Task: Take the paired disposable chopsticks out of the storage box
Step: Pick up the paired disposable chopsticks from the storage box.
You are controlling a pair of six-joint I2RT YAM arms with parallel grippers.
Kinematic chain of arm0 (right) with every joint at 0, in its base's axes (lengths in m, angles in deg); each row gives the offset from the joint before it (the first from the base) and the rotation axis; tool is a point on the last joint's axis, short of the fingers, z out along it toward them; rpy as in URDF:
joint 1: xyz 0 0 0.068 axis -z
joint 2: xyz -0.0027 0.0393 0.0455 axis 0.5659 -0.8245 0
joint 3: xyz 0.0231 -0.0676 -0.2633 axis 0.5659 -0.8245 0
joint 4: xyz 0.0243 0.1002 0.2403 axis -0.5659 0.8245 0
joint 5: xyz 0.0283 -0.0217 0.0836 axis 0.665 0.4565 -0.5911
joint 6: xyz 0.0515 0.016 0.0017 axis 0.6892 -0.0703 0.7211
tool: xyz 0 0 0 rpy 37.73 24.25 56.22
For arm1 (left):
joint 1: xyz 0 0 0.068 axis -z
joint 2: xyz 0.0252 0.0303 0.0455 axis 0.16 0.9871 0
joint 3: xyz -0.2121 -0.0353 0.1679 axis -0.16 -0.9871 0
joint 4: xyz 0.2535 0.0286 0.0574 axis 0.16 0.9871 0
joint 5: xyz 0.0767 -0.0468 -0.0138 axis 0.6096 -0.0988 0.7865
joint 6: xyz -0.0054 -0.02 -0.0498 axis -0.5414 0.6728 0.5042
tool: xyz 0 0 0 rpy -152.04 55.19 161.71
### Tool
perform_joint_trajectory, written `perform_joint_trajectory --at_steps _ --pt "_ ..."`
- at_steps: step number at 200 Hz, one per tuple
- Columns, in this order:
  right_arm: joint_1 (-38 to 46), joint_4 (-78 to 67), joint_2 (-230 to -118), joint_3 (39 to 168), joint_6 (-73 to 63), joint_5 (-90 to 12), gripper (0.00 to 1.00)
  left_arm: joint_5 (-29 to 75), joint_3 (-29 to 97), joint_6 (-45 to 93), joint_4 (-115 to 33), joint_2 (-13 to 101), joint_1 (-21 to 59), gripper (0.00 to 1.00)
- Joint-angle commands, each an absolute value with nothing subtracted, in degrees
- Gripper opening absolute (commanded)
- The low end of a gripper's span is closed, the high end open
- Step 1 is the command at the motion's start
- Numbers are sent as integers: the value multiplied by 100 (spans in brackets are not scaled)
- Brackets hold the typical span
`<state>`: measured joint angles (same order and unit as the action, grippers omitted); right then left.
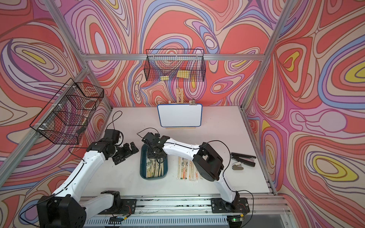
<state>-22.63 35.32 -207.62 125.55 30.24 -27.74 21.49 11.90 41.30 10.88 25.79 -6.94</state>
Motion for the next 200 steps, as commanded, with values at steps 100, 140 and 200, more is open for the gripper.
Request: perform_joint_trajectory --at_steps 100,140,200 --pt "-2172 3594 -20243 12536 2896 -2559 0 1982 1204 4070 1108 2498 -724 100" --pt "-1996 3637 -19835 12379 2825 -2496 0 1820 1245 4077 1073 2508 -718 100" --pt "-1664 3682 -18952 11647 2737 -2490 0 1642 1373 4136 1074 2511 -608 100"
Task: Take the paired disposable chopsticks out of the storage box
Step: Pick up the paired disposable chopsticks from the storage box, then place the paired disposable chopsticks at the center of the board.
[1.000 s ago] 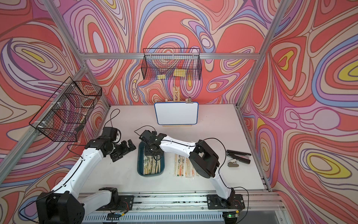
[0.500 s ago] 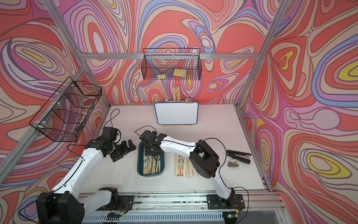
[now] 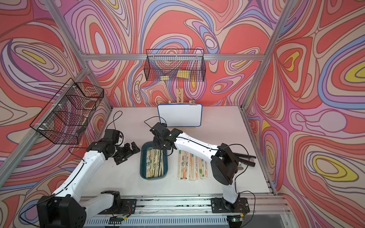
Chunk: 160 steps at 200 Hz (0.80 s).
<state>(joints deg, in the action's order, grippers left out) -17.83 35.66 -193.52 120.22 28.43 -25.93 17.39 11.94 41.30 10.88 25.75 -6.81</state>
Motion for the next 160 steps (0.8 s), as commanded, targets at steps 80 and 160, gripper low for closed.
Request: perform_joint_trajectory --at_steps 80,160 --pt "-1337 3754 -17771 10137 2638 -2477 0 1708 1473 4333 1041 2520 -193 100" --pt "-1315 3266 -18500 9744 2439 -2983 0 1840 1490 4439 1088 2511 -33 100"
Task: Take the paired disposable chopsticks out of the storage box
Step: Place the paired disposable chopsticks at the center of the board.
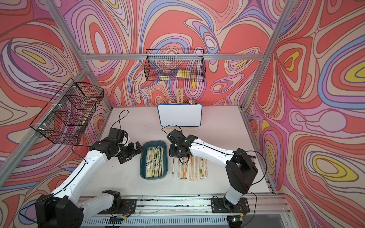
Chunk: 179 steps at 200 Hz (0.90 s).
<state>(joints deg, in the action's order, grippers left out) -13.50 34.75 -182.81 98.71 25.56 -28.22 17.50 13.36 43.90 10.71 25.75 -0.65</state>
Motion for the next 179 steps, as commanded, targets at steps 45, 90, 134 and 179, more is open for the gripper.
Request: perform_joint_trajectory --at_steps 45,90,134,179 --pt "-1208 3101 -18876 9634 2394 -3001 0 1858 1500 4492 1054 2592 -20 100" --pt "-1070 2867 -19014 9453 2451 -3096 0 1876 1504 4522 1025 2654 -8 100" --pt "-1061 2855 -19153 9418 2459 -3064 0 1905 1490 4535 1035 2634 11 100" --pt "-1060 2981 -19079 9418 2431 -2969 17 1919 1464 4536 1051 2583 17 100"
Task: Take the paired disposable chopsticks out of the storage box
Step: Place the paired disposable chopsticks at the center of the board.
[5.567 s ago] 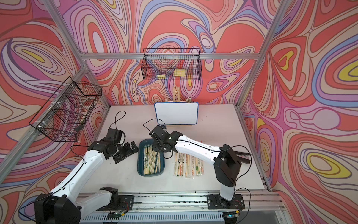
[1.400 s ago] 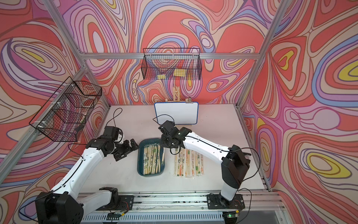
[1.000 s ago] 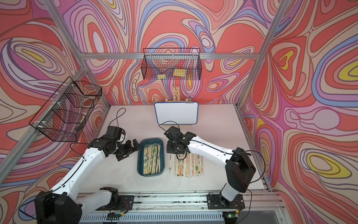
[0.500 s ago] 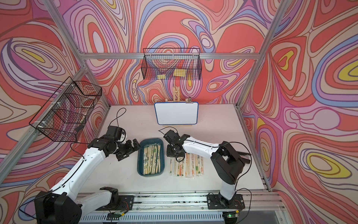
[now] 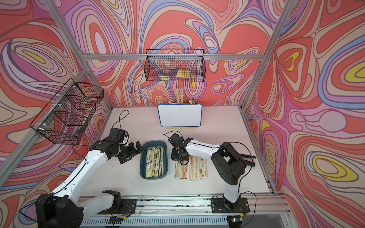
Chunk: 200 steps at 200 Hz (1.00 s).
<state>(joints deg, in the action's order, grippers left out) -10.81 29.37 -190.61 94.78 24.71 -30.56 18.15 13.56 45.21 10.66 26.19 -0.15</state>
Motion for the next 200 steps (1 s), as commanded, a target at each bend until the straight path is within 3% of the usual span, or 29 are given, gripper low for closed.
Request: perform_joint_trajectory --at_steps 1,23,86,133,200 --pt "-1061 2988 -19077 9418 2430 -2965 17 1919 1464 4536 1053 2586 19 100" --pt "-1062 3038 -18978 9427 2433 -2960 27 1919 1442 4538 1052 2554 20 100" --pt "-1071 3254 -18452 9705 2481 -3012 35 2101 1387 4475 1073 2497 19 100" --pt "-1272 3427 -18366 10434 2481 -3048 37 2366 1303 4457 1073 2551 20 100" --pt "-1901 3707 -19261 11632 2629 -2796 36 2705 1325 4318 1125 2664 0 100"
